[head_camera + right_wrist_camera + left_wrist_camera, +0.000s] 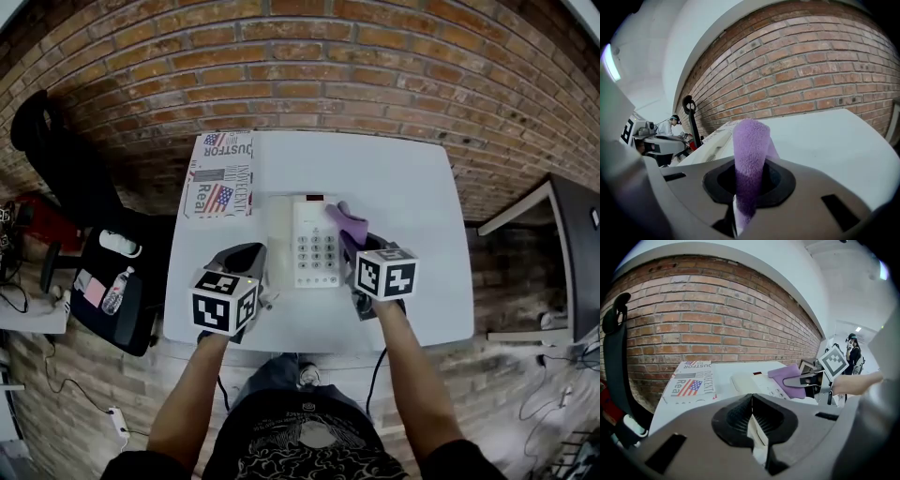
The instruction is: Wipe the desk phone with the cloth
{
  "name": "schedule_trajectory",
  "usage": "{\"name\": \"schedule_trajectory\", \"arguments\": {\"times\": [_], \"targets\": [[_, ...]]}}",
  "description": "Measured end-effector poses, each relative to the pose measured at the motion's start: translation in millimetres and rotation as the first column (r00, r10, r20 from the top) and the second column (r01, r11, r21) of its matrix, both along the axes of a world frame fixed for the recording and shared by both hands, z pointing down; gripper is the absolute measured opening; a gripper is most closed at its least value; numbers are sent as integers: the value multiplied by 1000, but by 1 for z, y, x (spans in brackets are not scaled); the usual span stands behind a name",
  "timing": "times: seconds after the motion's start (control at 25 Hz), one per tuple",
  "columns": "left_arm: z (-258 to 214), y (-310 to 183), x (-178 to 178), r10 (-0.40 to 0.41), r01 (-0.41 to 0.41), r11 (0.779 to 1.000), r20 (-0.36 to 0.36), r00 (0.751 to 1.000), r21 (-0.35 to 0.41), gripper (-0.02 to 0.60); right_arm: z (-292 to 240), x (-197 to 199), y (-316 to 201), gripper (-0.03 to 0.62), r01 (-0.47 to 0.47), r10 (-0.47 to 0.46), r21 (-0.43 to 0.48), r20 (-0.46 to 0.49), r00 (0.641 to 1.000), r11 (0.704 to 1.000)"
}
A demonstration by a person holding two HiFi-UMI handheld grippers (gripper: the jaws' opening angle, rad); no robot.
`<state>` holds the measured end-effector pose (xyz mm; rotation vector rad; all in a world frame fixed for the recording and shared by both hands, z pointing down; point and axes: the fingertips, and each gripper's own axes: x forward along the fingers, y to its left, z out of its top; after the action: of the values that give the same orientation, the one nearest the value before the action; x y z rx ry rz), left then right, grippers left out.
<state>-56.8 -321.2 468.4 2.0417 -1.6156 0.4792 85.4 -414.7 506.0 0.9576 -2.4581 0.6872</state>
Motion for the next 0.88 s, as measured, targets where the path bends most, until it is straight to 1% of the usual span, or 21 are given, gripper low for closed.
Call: {"name": "schedule_trajectory", "arguments": {"times": [0.24, 0.6, 0.88], "targets": [[-1, 25, 7, -21, 21, 1000, 3, 1000, 5, 9, 1, 5, 22, 44, 27, -27, 0, 3, 1000, 1000], [-5, 60, 10, -56, 56, 998, 9, 998, 20, 8, 4, 12, 57, 44, 46, -45, -10, 26, 999, 999], [-9, 92, 20, -79, 78, 997, 18, 997, 25, 8, 7, 17, 86, 44, 65, -64, -22, 35, 997, 998]]}}
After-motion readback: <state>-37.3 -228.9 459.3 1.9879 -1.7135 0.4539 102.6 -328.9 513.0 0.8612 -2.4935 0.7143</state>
